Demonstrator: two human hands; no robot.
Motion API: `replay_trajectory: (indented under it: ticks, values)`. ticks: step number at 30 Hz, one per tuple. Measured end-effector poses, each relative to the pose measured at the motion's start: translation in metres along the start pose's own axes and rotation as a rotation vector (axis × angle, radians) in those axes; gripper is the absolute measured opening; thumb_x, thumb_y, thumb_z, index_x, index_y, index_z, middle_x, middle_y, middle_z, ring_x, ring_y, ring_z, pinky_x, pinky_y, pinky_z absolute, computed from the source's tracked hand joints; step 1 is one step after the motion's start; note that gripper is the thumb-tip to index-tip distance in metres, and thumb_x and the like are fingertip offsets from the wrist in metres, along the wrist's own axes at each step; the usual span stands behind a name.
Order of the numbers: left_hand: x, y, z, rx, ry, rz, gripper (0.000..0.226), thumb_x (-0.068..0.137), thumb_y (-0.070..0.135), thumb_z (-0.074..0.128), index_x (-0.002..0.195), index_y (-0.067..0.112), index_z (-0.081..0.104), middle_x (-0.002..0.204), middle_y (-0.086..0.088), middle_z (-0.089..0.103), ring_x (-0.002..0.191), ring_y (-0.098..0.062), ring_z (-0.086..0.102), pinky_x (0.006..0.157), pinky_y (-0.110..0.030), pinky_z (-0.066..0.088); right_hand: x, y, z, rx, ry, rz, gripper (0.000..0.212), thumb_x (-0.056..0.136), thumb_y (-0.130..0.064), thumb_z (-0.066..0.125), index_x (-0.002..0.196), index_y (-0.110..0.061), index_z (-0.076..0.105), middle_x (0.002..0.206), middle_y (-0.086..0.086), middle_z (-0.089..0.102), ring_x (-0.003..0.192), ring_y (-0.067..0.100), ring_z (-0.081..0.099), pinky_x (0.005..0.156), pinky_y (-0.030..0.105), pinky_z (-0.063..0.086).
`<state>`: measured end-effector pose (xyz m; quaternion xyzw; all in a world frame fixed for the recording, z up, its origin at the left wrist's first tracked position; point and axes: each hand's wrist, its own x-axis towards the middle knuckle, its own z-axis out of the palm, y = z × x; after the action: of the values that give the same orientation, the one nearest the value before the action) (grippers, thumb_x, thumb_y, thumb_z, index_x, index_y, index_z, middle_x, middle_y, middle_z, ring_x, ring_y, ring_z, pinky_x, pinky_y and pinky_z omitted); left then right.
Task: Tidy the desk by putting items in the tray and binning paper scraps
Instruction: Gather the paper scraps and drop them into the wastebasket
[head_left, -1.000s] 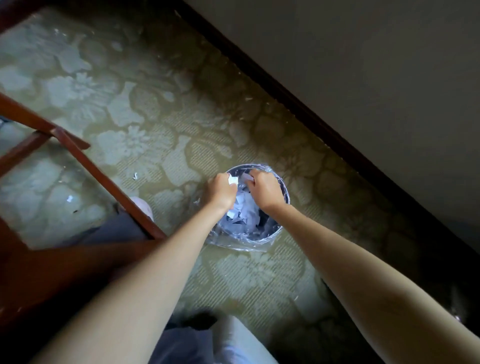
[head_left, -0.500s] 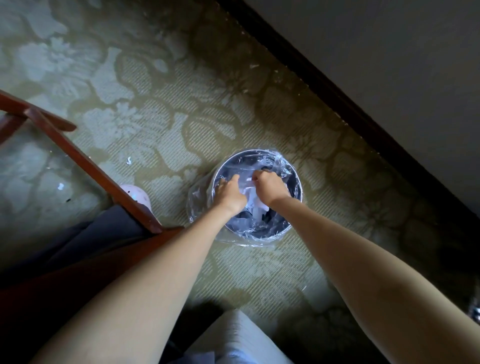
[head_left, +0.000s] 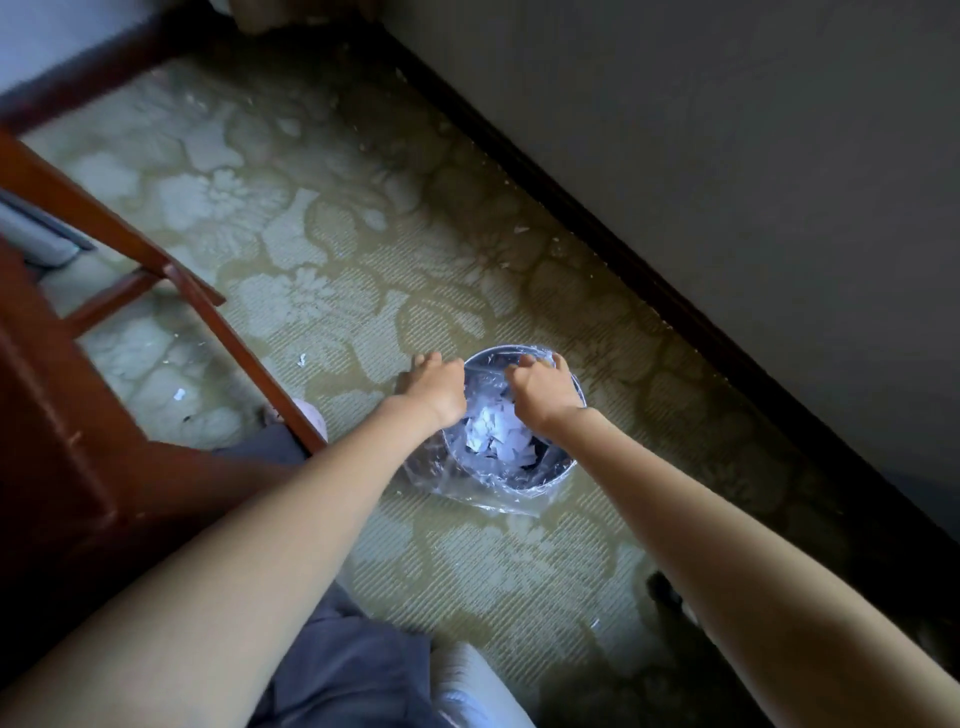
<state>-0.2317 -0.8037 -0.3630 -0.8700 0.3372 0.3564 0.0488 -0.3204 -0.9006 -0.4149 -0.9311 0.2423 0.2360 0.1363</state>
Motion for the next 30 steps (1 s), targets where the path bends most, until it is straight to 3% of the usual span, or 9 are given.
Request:
replay_trajectory:
  ticks: [3, 6, 10, 15, 23, 30]
  values:
    - [-0.033, -0.004, -0.039, 0.047, 0.137, 0.018, 0.043, 0.096, 0.008, 0.036, 0.139, 0.009, 0.038, 0.149, -0.015, 0.028, 0.139, -0.032, 0.024, 0.112, -0.043, 0.027, -0.027, -0.017, -0.048, -0.061, 0.177, -0.041, 0.034, 0.089, -0.006, 0.045, 0.123, -0.007, 0.05, 0.129, 0.015, 0.048, 0.122, 0.032, 0.047, 0.114, 0.045, 0.017]
    - [-0.074, -0.016, -0.083, 0.027, 0.333, 0.033, 0.037, 0.095, 0.009, 0.035, 0.131, 0.009, 0.046, 0.139, -0.017, 0.04, 0.131, -0.034, 0.036, 0.105, -0.042, 0.033, -0.056, -0.043, -0.102, -0.083, 0.368, -0.08, 0.031, 0.089, -0.005, 0.042, 0.118, -0.006, 0.052, 0.123, 0.014, 0.051, 0.117, 0.032, 0.051, 0.11, 0.041, 0.025]
    - [-0.141, -0.048, -0.138, -0.069, 0.581, 0.014, 0.034, 0.097, 0.016, 0.033, 0.126, 0.01, 0.049, 0.132, -0.016, 0.048, 0.121, -0.037, 0.047, 0.098, -0.043, 0.04, -0.1, -0.095, -0.17, -0.022, 0.593, -0.165, 0.026, 0.09, -0.007, 0.041, 0.113, -0.004, 0.054, 0.116, 0.016, 0.052, 0.108, 0.035, 0.053, 0.088, 0.039, 0.041]
    - [-0.234, -0.107, -0.171, -0.138, 0.848, -0.077, 0.034, 0.096, 0.022, 0.037, 0.124, 0.011, 0.052, 0.131, -0.018, 0.053, 0.121, -0.038, 0.048, 0.098, -0.043, 0.041, -0.155, -0.182, -0.217, 0.032, 0.792, -0.345, 0.027, 0.091, -0.007, 0.042, 0.115, -0.003, 0.054, 0.116, 0.016, 0.052, 0.105, 0.036, 0.053, 0.078, 0.037, 0.042]
    - [-0.341, -0.23, -0.121, -0.261, 1.022, -0.392, 0.035, 0.097, 0.018, 0.038, 0.128, 0.009, 0.051, 0.134, -0.018, 0.052, 0.123, -0.037, 0.047, 0.099, -0.044, 0.041, -0.201, -0.337, -0.197, 0.039, 0.804, -0.676, 0.022, 0.091, -0.01, 0.041, 0.106, -0.001, 0.055, 0.113, 0.019, 0.055, 0.101, 0.04, 0.057, 0.078, 0.044, 0.046]
    - [-0.386, -0.327, -0.077, -0.418, 1.084, -0.633, 0.035, 0.096, 0.016, 0.041, 0.128, 0.01, 0.055, 0.132, -0.013, 0.054, 0.122, -0.032, 0.05, 0.099, -0.04, 0.042, -0.206, -0.447, -0.162, -0.022, 0.589, -0.893, 0.037, 0.095, -0.019, 0.042, 0.13, -0.008, 0.045, 0.132, 0.016, 0.047, 0.115, 0.037, 0.049, 0.092, 0.042, 0.044]
